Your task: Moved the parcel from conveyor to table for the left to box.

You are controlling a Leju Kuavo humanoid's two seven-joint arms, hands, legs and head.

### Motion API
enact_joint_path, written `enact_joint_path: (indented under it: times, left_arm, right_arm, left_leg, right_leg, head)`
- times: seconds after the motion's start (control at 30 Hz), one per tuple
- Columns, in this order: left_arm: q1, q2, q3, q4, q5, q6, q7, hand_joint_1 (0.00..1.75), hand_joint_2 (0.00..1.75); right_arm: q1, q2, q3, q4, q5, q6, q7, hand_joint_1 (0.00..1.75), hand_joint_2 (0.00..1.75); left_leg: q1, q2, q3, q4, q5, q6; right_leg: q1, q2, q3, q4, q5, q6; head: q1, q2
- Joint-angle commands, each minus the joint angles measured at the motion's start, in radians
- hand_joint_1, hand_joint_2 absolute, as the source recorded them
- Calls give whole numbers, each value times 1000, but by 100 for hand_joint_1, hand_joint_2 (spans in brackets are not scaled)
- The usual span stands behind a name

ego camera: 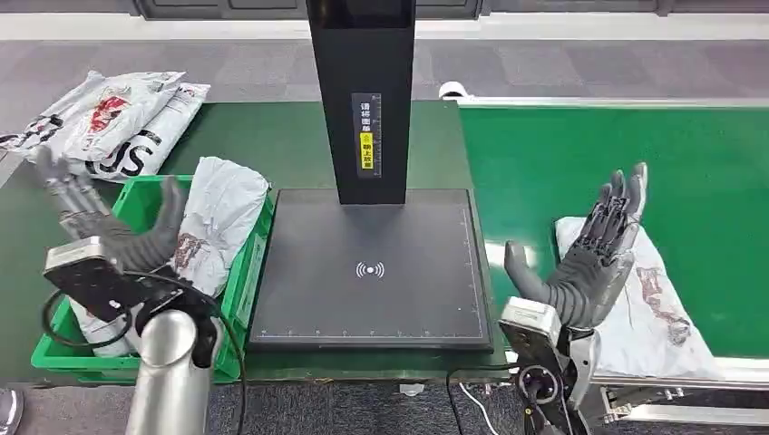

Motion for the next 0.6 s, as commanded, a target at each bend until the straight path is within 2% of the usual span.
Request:
enact_joint_path:
  times: [0.03, 0.1, 0.17, 0.3, 0.43, 0.47, 0.6]
  left_arm:
    - [-27, 95, -305, 100, 38, -112, 40, 0, 175]
    - [-29, 91, -316, 123, 33, -144, 48, 0, 175]
    - [-32, 86, -318, 139, 24, -160, 45, 0, 175]
    - [-12, 88, -303, 123, 9, -172, 53, 0, 175]
    - [5, 86, -286, 108, -2, -183, 56, 0, 175]
    - [-1, 86, -318, 132, -1, -158, 62, 0, 175]
    - [23, 83, -266, 85, -43, -202, 66, 0, 175]
  right_arm:
    - [-43, 114, -552, 219, 390, 2, 75, 0, 175]
    - [-46, 114, -645, 220, 508, 2, 142, 0, 175]
    - [-23, 89, -704, 203, 632, 2, 257, 0, 175]
    - [13, 37, -764, 249, 670, 2, 352, 0, 175]
    - [15, 20, -798, 296, 691, 2, 390, 0, 175]
    - [27, 9, -744, 309, 713, 2, 470, 0, 175]
    - [-3, -34, -770, 459, 662, 2, 485, 0, 175]
  left_leg:
    - [0, -3, 2, -2, 1, 1]
    - [0, -6, 3, -4, 2, 1]
    - [-1, -7, 3, -3, 1, 2]
    - [-1, -5, 4, -4, 0, 2]
    - [-2, -2, 4, -4, -1, 2]
    - [-1, -1, 3, -2, -2, 2]
    - [-1, 1, 4, -3, -1, 2]
  right_leg:
    - [0, -4, 4, -2, 0, 1]
    - [-1, -7, 6, -5, 1, 1]
    - [-1, -8, 7, -5, 0, 1]
    - [-2, -6, 6, -5, 0, 1]
    - [-2, -3, 6, -6, 0, 1]
    - [-2, -2, 4, -3, 0, 1]
    - [-1, -1, 4, -5, 1, 1]
  head:
    - [0, 0]
    - [0, 0]
    - [0, 0]
    - [0, 0]
    - [0, 0]
    - [0, 0]
    - [0, 0]
